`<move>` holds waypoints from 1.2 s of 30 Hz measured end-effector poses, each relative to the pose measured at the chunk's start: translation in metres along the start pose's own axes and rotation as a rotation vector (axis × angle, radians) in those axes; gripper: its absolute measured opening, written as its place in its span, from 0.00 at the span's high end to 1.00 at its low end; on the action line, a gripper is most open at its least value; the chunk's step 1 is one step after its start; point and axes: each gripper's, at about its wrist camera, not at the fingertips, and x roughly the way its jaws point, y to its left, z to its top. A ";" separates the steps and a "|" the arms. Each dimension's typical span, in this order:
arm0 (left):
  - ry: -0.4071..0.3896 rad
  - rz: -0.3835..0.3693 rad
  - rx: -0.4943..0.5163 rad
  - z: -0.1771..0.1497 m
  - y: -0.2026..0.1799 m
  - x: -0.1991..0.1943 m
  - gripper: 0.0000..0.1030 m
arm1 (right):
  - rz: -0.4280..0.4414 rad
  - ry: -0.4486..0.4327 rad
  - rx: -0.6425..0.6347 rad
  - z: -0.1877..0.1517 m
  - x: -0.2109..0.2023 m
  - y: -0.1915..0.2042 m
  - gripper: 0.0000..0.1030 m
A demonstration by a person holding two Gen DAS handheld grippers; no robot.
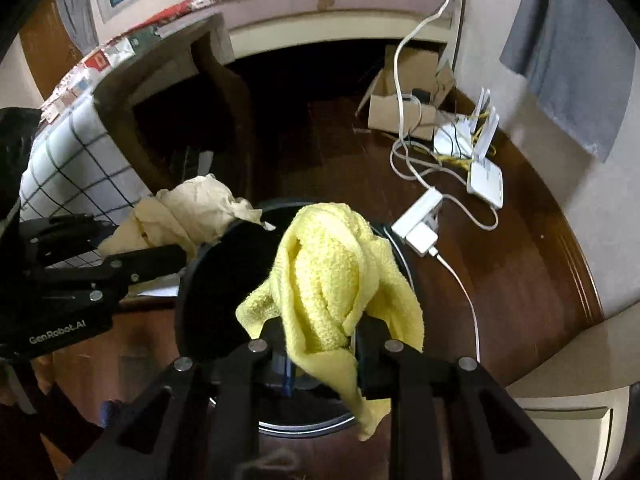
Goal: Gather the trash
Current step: 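Carry the beige and yellow cloths over the black bin, then open both tools over the bin to drop the cloths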
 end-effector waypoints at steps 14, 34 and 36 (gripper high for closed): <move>0.019 0.145 -0.111 -0.025 0.028 0.011 0.01 | -0.113 0.130 0.132 -0.011 0.026 -0.039 0.01; -0.075 0.187 -0.099 -0.030 0.027 -0.034 0.01 | -0.117 0.007 0.086 -0.004 -0.015 -0.007 0.01; -0.084 0.191 -0.100 -0.030 0.027 -0.039 0.01 | -0.121 -0.004 0.078 -0.004 -0.020 -0.002 0.01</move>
